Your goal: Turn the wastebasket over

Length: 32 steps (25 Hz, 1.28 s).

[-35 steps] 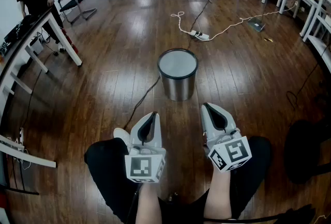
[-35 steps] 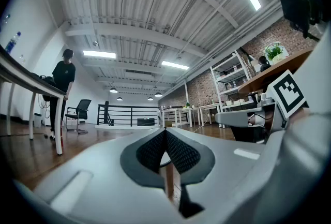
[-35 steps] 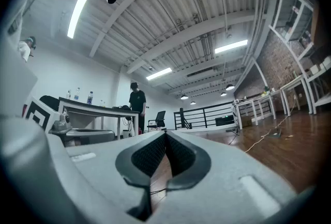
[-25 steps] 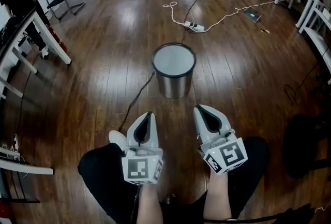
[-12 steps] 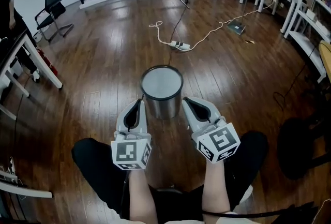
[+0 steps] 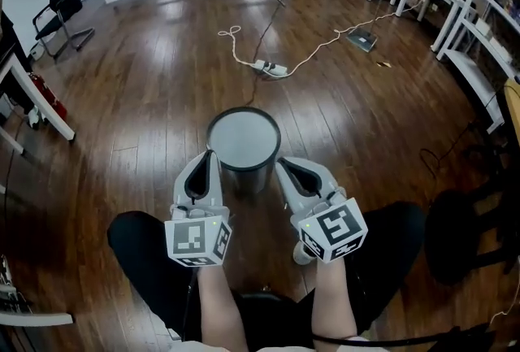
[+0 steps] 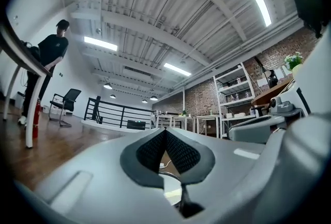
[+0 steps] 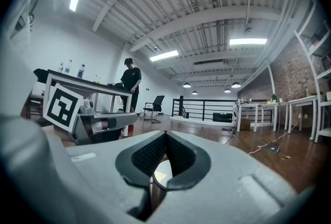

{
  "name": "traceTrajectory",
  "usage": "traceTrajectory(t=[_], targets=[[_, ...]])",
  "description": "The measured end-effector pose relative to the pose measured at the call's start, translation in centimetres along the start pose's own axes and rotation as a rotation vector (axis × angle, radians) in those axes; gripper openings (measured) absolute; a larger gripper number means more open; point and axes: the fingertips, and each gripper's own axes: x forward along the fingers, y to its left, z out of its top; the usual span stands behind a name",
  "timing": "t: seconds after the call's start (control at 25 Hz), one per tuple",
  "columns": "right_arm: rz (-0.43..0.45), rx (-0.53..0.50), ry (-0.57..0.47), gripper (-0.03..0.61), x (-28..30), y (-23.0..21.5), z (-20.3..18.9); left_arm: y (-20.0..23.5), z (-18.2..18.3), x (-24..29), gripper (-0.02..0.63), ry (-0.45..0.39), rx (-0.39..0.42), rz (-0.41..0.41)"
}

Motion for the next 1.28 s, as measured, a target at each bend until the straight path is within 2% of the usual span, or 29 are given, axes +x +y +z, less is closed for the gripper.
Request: traceTrajectory(t=[0.24, 0.56, 0.72, 0.76, 0.8, 0.84, 0.92, 1.0, 1.08, 1.16, 1.28], targets=[[0.017, 0.047, 0.04, -0.008, 4.0, -2.4, -1.8, 1.4, -1.1, 2.9, 0.015, 0.028, 0.022, 0.011], [0.132, 0.039, 0.05, -0.008, 10.2, -2.8, -2.2, 6.3, -2.1, 5.5, 0.017, 0.052, 0.051, 0.102], [0.191, 0.047, 0.094, -0.008, 12.9, -1.7, -4.7, 8.6, -4.1, 5.7, 0.02, 0.072, 0.04, 0.155], [0.213, 0.047, 0.118, 0.028, 13.6, -1.3, -5.7, 9.1, -4.8, 5.7, 0.058, 0.08, 0.032, 0.167], [0.236, 0.045, 0.147, 0.104, 14.3, -1.0, -6.8, 9.7, -5.5, 5.9, 0.086, 0.089, 0.026, 0.18], [0.258, 0.041, 0.177, 0.137, 14.9, -0.6, -7.9, 10.2, -6.2, 6.0, 0.093, 0.1, 0.023, 0.195], [0.298, 0.033, 0.231, 0.159, 16.1, 0.1, -10.0, 11.2, -7.6, 6.1, 0.127, 0.128, 0.017, 0.22], [0.335, 0.025, 0.285, 0.214, 17.1, 1.1, -12.0, 11.9, -9.4, 6.2, 0.207, 0.176, 0.002, 0.221], [0.377, 0.001, 0.344, 0.232, 18.1, 2.3, -14.0, 12.6, -11.1, 6.2, 0.309, 0.227, -0.018, 0.217], [0.428, -0.036, 0.407, 0.232, 19.2, 4.0, -15.8, 13.8, -12.2, 6.0, 0.335, 0.257, -0.026, 0.236], [0.472, -0.127, 0.517, 0.238, 20.7, 6.4, -18.8, 15.9, -12.7, 5.5, 0.342, 0.271, -0.042, 0.286]])
